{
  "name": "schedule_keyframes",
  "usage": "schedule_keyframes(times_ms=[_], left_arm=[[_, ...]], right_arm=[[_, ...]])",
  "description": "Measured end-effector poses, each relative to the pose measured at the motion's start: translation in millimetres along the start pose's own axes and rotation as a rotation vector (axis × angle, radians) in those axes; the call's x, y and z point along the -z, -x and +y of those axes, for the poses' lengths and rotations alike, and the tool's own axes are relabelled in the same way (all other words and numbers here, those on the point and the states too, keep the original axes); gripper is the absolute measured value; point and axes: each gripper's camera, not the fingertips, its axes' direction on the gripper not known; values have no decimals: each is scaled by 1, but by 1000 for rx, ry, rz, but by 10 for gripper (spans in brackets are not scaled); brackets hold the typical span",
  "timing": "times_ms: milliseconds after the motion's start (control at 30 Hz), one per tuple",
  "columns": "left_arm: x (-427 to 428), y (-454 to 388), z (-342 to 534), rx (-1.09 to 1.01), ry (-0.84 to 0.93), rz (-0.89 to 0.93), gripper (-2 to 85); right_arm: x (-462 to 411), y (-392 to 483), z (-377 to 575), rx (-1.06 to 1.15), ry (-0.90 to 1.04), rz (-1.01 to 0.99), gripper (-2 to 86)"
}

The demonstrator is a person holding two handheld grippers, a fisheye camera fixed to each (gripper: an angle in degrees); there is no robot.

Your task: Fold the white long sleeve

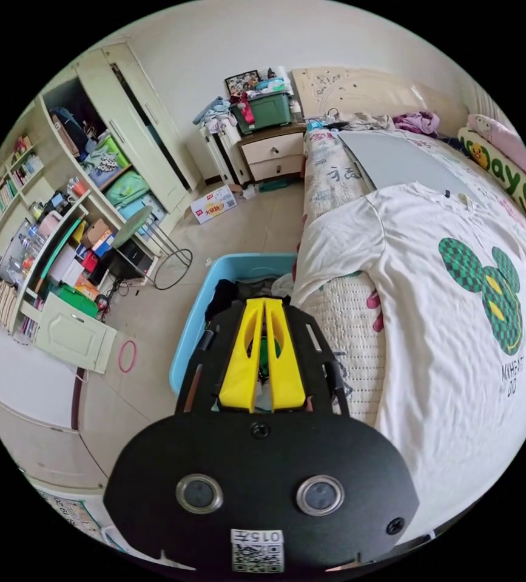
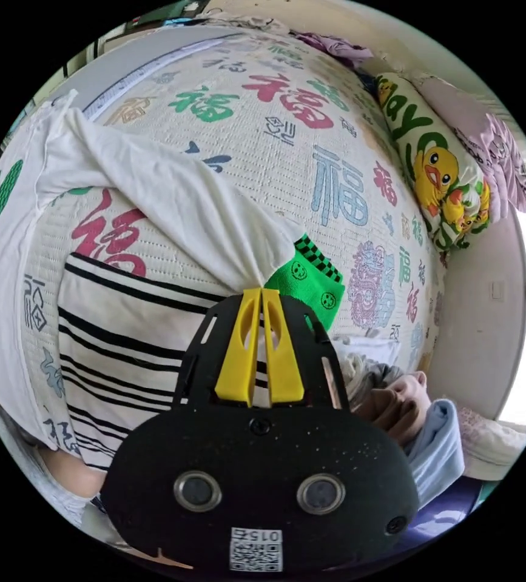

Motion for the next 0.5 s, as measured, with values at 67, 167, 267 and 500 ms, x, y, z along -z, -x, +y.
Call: schedule_keyframes(times_ms=[67,167,267,500], left_arm=[[7,2,-9,7,-13,32,-4],[9,5,-24,26,-12,113,-7],[4,7,-35,75,4,231,-7],[-14,6,-47,49,41,404,-7]], right_arm=[[31,-36,-14,-103,-65,45,-3],[93,-124,-30,-501,-293,5,19],[92,-198,-15,-852,-360,-275,129],[-10,-230,76,-1067,-258,-533,124]])
